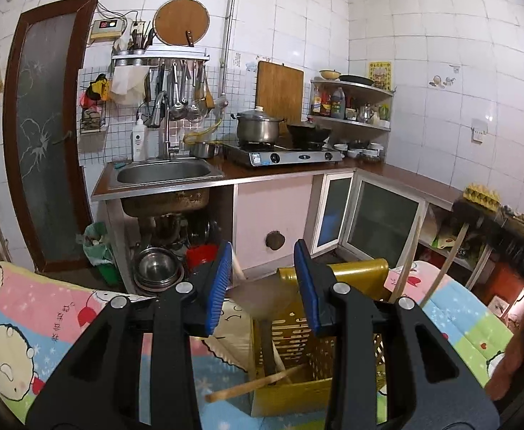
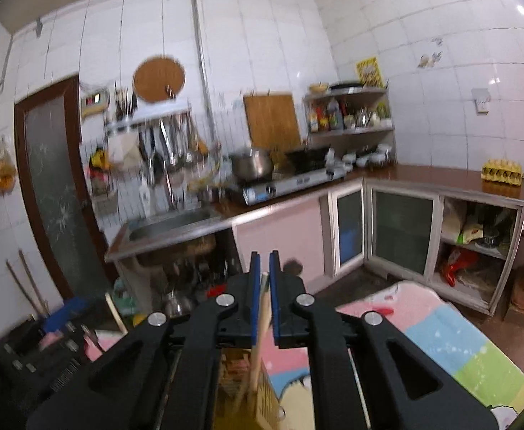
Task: Organize utensils
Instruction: 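Open the left tool into the holder while the right tool releases its chopstick, then move both tools back down toward the loose utensils on the quilt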
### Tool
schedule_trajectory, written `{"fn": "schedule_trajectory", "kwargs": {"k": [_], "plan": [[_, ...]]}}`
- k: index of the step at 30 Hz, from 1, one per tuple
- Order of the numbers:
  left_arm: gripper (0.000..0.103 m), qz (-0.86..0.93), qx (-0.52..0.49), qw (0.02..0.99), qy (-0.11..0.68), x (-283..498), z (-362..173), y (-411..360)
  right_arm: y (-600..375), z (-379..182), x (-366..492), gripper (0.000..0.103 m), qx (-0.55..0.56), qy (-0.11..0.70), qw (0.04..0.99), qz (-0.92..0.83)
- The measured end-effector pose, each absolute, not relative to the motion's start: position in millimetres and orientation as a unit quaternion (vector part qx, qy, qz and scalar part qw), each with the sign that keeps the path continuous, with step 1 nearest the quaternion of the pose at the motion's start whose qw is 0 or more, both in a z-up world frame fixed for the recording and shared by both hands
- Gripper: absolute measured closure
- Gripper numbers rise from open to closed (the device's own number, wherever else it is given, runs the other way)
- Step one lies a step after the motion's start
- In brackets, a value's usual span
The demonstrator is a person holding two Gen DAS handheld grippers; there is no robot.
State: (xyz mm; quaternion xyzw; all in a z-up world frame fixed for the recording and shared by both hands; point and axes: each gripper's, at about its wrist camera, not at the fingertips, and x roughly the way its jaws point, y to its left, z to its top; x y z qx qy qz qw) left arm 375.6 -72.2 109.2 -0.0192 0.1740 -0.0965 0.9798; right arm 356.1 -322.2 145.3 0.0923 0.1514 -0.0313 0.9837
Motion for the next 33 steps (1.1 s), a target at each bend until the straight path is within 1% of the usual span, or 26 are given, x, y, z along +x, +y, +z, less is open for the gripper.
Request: {"fn": "schedule_trajectory", "kwargs": {"k": [1, 2, 3, 4, 5, 6, 8, 10, 12, 14, 17, 23, 30, 33], "plan": [[0.050, -0.094, -0.020, 0.980, 0.175, 373, 113, -69, -323, 145, 355, 0.097, 0.088, 0.159, 0.983, -0.034], [0.044, -0.092, -0.021, 0.980, 0.174, 369, 117, -66, -323, 144, 353, 0.097, 0.085, 0.162, 0.982, -0.038], [0.033, -0.088, -0.024, 0.982, 0.168, 363, 124, -60, -324, 145, 350, 0.093, 0.084, 0.166, 0.982, -0.040], [0.025, -0.085, -0.025, 0.982, 0.164, 358, 129, -56, -327, 147, 346, 0.085, 0.087, 0.170, 0.981, -0.041], [0.022, -0.083, -0.021, 0.983, 0.165, 353, 136, -51, -329, 149, 341, 0.056, 0.089, 0.170, 0.980, -0.045], [0.019, -0.080, -0.018, 0.983, 0.166, 349, 140, -48, -330, 151, 335, 0.041, 0.089, 0.165, 0.981, -0.049], [0.017, -0.074, -0.013, 0.983, 0.167, 340, 149, -40, -331, 158, 324, 0.041, 0.081, 0.166, 0.981, -0.053], [0.010, -0.071, -0.014, 0.983, 0.170, 328, 158, -28, -329, 161, 314, 0.041, 0.077, 0.174, 0.980, -0.052], [0.006, -0.067, -0.017, 0.983, 0.168, 316, 162, -18, -326, 160, 306, 0.041, 0.071, 0.183, 0.979, -0.052], [0.005, -0.062, -0.021, 0.984, 0.168, 306, 164, -11, -322, 154, 296, 0.041, 0.066, 0.197, 0.977, -0.053], [0.005, -0.060, -0.019, 0.980, 0.189, 293, 156, -3, -315, 138, 283, 0.041, 0.060, 0.218, 0.973, -0.050], [0.005, -0.061, -0.022, 0.964, 0.256, 284, 115, 8, -296, 89, 259, 0.041, 0.042, 0.268, 0.962, -0.040], [0.005, -0.073, -0.067, 0.929, 0.355, 291, 47, 19, -271, 39, 247, 0.042, 0.016, 0.325, 0.945, -0.025], [0.005, -0.061, -0.080, 0.918, 0.383, 292, 21, 21, -265, 24, 247, 0.043, 0.013, 0.345, 0.938, -0.019]]}}
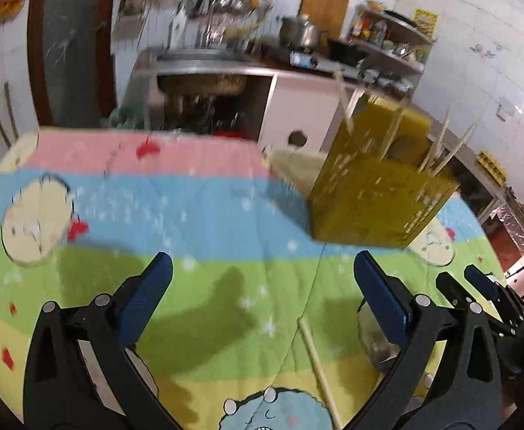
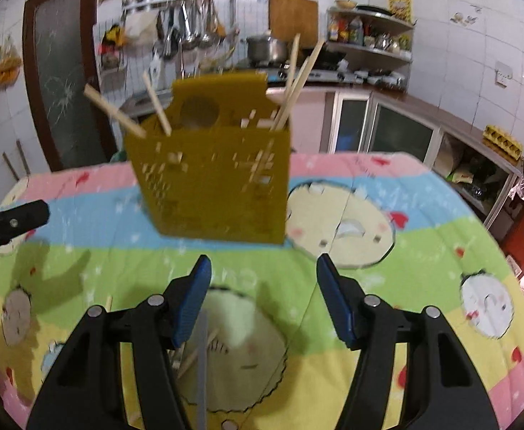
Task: Organize utensils
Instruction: 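Move both tools back down toward the loose utensils on the quilt, then close the left tool on a chopstick while the right tool grasps the small white spoon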
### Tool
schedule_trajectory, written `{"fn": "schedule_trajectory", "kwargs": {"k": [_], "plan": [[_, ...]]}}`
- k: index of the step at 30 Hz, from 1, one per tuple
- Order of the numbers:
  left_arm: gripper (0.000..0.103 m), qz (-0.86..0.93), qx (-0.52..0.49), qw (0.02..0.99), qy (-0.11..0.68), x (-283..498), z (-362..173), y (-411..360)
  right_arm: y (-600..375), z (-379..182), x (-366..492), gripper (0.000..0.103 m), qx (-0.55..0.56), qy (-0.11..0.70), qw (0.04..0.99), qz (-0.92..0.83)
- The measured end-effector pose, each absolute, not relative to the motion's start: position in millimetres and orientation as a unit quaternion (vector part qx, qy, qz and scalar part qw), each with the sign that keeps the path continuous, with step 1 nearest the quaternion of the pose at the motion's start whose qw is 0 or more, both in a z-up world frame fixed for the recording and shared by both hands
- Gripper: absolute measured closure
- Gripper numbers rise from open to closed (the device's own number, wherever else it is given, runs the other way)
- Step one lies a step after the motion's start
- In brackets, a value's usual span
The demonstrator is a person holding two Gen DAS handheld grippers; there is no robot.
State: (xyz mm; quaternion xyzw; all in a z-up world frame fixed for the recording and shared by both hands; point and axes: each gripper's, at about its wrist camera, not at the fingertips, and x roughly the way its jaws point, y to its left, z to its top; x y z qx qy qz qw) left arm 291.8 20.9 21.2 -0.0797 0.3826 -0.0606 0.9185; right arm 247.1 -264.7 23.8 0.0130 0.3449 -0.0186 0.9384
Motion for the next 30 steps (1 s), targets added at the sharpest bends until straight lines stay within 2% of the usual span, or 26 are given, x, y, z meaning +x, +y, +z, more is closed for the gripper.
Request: {"fn": "schedule_trajectory", "kwargs": {"k": [4, 11, 19, 21, 25, 30], "plan": [[0.005, -0.049, -0.065, 0.910, 0.407, 295, -4, 14, -258, 8, 249, 0.044, 0.013, 0.368, 0.930, -0.011], [0.005, -0.036, -0.003, 0.903, 0.429, 292, -25, -5, -246, -5, 260, 0.056, 0.008, 0.395, 0.918, -0.002], [0.009, -0.044, 0.002, 0.892, 0.450, 292, -38, -14, -238, -18, 267, 0.062, 0.005, 0.415, 0.910, 0.009], [0.012, -0.046, -0.001, 0.890, 0.454, 292, -41, -17, -238, -21, 269, 0.071, 0.008, 0.422, 0.906, 0.009], [0.022, -0.057, -0.009, 0.881, 0.469, 293, -47, -22, -240, -24, 272, 0.076, 0.010, 0.430, 0.903, 0.008], [0.028, -0.065, -0.006, 0.878, 0.474, 293, -51, -29, -242, -23, 272, 0.092, 0.010, 0.429, 0.903, 0.006]]}}
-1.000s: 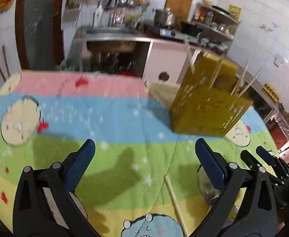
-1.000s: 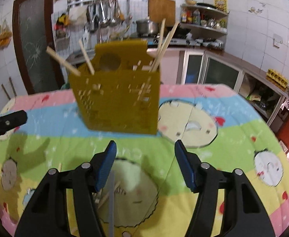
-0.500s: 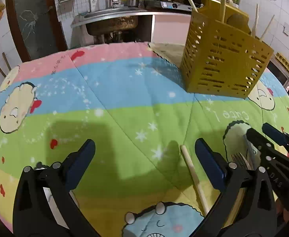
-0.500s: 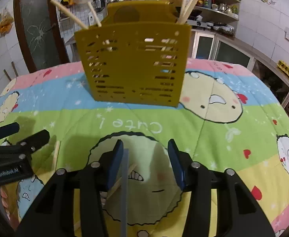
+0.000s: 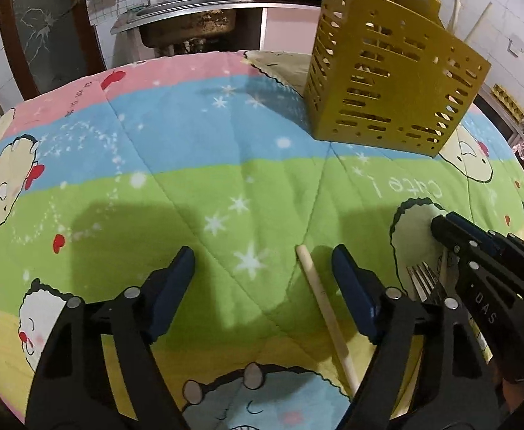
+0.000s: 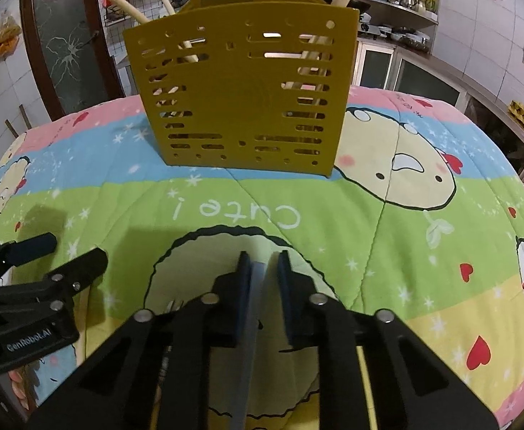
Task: Organize utensils
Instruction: 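Close the left tool on a chopstick while the right tool grasps the small white spoon, then lift the chopstick over the yellow holder while the right tool carries the white spoon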
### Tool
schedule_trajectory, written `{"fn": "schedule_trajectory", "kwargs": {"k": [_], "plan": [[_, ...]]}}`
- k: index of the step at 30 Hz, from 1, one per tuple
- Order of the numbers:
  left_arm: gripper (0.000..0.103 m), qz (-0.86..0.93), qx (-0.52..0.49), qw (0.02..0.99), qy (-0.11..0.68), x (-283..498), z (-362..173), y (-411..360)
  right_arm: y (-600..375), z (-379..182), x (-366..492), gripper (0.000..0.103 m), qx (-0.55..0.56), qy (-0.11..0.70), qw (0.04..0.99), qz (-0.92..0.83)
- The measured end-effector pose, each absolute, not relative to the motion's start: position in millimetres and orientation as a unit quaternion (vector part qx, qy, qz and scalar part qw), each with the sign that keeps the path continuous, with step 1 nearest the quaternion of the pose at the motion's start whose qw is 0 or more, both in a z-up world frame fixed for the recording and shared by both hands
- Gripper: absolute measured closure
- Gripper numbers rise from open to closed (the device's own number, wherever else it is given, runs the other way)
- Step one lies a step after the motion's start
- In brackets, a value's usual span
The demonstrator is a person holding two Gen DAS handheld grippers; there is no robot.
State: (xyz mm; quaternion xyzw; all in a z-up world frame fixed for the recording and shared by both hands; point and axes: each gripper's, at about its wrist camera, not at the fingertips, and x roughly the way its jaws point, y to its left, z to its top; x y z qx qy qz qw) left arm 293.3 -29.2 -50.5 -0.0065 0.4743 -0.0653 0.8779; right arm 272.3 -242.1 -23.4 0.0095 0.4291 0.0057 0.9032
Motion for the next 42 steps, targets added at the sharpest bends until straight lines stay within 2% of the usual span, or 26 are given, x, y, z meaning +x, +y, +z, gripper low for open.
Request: {"fn": "schedule_trajectory", "kwargs": {"k": [5, 7, 10, 12, 21, 31, 42], "plan": [[0.042, -0.072, -0.013, 0.873, 0.482, 292, -50, -35, -248, -24, 271, 0.094, 0.013, 0.427, 0.904, 0.001], [0.056, -0.079, -0.010, 0.872, 0.484, 291, -50, -39, -250, -24, 271, 0.094, 0.014, 0.426, 0.905, -0.001], [0.068, -0.084, -0.008, 0.870, 0.486, 290, -49, -43, -252, -23, 270, 0.094, 0.014, 0.423, 0.906, -0.004], [0.070, -0.085, -0.004, 0.870, 0.486, 289, -49, -45, -254, -22, 270, 0.094, 0.016, 0.422, 0.907, -0.006], [0.093, -0.086, -0.016, 0.873, 0.481, 296, -47, -40, -259, -15, 265, 0.094, 0.019, 0.412, 0.911, -0.013], [0.097, -0.089, -0.017, 0.883, 0.461, 294, -36, -38, -269, 2, 255, 0.094, 0.024, 0.392, 0.919, -0.022], [0.098, -0.093, 0.009, 0.917, 0.387, 275, 12, -52, -273, 34, 243, 0.095, 0.021, 0.348, 0.937, -0.027]]}}
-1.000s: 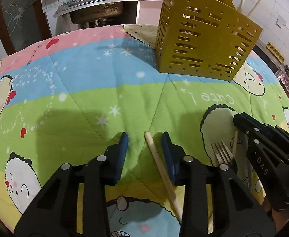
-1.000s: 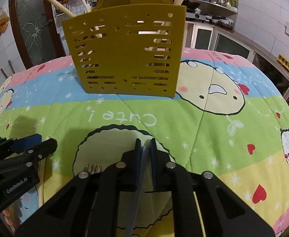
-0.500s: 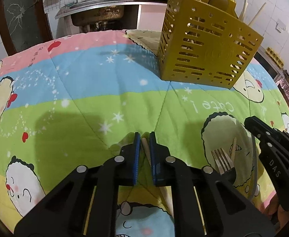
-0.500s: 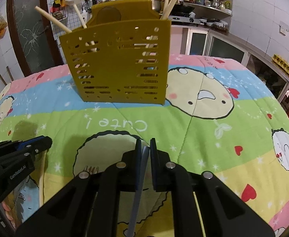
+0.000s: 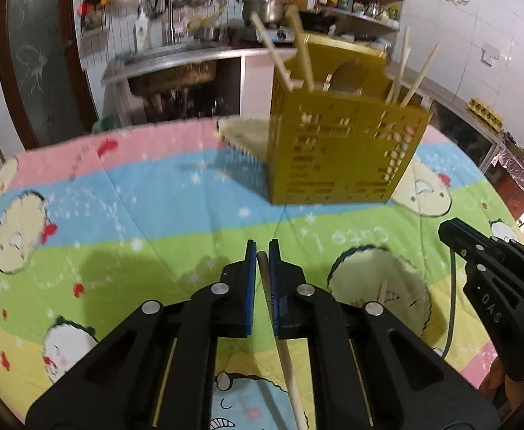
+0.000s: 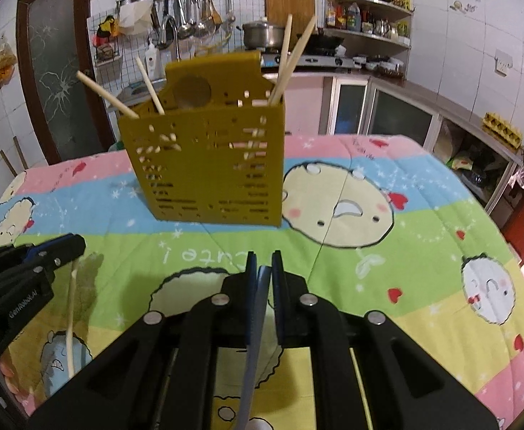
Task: Organize utensils
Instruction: 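Lift the chopstick over the yellow holder while the right tool carries the white spoon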
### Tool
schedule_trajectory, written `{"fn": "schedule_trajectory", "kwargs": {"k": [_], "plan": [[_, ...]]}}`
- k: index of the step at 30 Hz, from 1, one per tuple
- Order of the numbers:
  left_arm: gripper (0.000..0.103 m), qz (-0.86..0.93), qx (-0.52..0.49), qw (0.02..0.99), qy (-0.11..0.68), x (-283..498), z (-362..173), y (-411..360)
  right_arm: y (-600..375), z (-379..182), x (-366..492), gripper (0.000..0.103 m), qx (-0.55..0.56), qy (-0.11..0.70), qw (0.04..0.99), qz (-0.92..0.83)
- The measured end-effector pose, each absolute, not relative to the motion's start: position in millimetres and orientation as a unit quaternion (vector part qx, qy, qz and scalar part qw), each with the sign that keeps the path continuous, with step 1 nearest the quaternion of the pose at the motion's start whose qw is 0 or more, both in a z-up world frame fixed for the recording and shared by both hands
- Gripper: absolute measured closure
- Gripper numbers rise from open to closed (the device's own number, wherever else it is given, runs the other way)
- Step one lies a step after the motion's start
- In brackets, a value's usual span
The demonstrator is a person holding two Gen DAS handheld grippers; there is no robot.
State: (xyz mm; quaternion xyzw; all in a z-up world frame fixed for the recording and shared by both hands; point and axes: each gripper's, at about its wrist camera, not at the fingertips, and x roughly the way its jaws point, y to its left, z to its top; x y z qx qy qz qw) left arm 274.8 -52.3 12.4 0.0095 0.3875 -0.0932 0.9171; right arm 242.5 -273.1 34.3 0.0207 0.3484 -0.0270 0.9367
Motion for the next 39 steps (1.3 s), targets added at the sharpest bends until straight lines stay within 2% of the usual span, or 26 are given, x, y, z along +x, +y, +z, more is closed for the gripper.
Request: {"fn": "schedule_trajectory", "kwargs": {"k": [20, 39], "plan": [[0.098, -0.104, 0.032, 0.969, 0.224, 234, 106, -58, -282, 94, 226, 0.096, 0.036, 0.247, 0.968, -0.039], [0.098, -0.100, 0.029, 0.978, 0.181, 251, 115, -56, -288, 112, 238, 0.096, 0.048, 0.205, 0.977, -0.036]]}}
